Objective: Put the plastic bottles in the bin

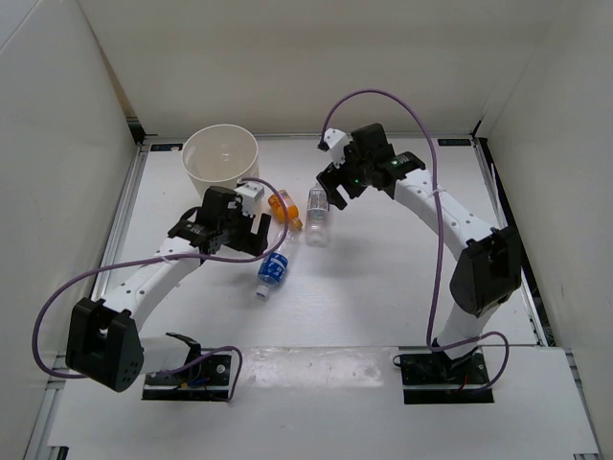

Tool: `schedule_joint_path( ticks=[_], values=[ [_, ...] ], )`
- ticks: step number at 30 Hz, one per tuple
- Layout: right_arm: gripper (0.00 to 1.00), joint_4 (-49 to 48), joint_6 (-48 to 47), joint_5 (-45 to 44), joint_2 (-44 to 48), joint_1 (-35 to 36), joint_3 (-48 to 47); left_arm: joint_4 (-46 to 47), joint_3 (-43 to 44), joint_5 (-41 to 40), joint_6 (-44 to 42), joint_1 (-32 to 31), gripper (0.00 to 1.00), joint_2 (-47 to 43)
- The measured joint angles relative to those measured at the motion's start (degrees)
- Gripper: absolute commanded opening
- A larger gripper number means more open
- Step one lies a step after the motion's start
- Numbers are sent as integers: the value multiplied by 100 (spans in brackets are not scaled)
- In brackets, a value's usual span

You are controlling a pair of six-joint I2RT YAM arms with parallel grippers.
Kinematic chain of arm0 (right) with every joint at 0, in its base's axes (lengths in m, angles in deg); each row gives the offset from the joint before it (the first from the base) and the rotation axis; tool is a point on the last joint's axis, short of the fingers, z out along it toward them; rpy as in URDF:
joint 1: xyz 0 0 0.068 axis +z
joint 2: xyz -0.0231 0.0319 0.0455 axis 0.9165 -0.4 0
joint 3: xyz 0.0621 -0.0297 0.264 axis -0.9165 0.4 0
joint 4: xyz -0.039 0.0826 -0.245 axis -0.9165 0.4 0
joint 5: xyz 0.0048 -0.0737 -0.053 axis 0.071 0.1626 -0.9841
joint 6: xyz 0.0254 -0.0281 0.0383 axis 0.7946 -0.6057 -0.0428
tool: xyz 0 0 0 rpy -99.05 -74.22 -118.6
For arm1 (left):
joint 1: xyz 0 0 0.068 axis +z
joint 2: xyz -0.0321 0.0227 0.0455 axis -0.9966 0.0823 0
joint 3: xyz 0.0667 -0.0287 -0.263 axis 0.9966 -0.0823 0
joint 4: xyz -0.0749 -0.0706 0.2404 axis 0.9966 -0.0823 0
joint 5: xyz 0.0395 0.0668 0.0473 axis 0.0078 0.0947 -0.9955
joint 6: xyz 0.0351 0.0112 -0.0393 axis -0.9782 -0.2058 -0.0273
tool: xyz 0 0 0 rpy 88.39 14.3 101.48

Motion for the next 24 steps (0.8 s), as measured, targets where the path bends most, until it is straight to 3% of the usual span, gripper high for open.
schedule_joint_path(
  ticks=[10,24],
  values=[
    [90,-120,72,92,533,-225,509,24,68,-35,-66,-310,100,334],
    [90,-4,511,1224,1829,-1958,1781,404,444,-234,444,-756,100,1423]
  ],
)
